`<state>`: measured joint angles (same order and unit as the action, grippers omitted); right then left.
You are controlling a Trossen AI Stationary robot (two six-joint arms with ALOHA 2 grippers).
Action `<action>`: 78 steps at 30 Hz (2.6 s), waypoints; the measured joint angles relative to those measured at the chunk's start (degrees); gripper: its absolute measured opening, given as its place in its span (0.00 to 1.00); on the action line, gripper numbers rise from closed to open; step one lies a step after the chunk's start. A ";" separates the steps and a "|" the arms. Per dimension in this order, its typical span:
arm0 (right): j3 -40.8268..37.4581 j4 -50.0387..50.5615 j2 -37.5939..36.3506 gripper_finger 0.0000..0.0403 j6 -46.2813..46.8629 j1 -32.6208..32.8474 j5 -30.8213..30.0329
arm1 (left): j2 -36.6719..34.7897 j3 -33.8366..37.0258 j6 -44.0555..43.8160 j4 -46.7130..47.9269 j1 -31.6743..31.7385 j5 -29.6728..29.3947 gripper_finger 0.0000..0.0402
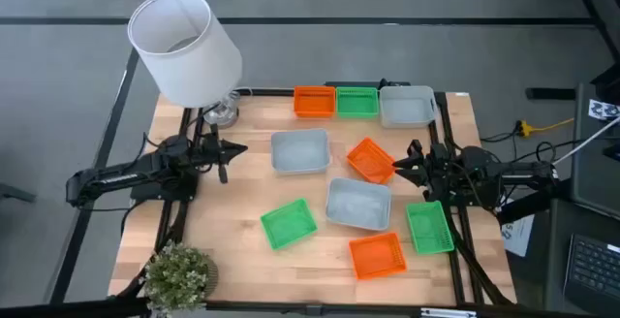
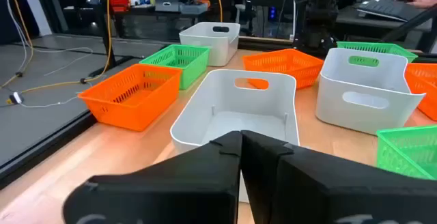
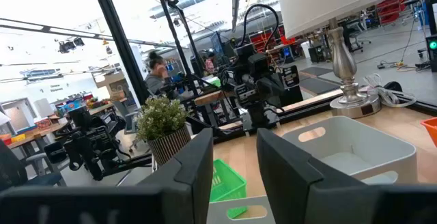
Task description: Stack baskets by color
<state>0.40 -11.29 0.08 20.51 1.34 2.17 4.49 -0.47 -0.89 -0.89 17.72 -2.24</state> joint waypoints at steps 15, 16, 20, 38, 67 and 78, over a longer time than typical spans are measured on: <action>0.00 0.02 0.00 0.28 0.00 0.00 -0.02 | -0.02 0.00 0.00 -0.02 -0.02 -0.02 0.00; 0.00 0.02 0.00 0.28 0.00 0.02 -0.02 | 0.00 0.02 0.00 -0.02 -0.02 0.00 0.00; 0.00 0.01 0.01 0.28 0.00 0.00 -0.02 | -0.01 0.02 0.00 -0.02 0.00 0.00 0.00; 0.00 0.02 0.00 0.28 0.00 0.00 -0.02 | 0.00 0.01 0.00 -0.02 -0.01 0.00 0.00; 0.02 0.55 0.17 0.28 0.20 0.04 -0.43 | -0.02 0.02 1.18 -0.01 0.00 -0.11 0.00; 0.02 1.67 3.52 0.28 0.20 0.04 -6.77 | 0.30 0.00 -5.80 0.18 0.05 1.55 0.00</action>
<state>0.43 -9.62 3.60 20.71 1.39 -4.59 4.80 -0.47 -6.68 -0.71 17.77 -0.69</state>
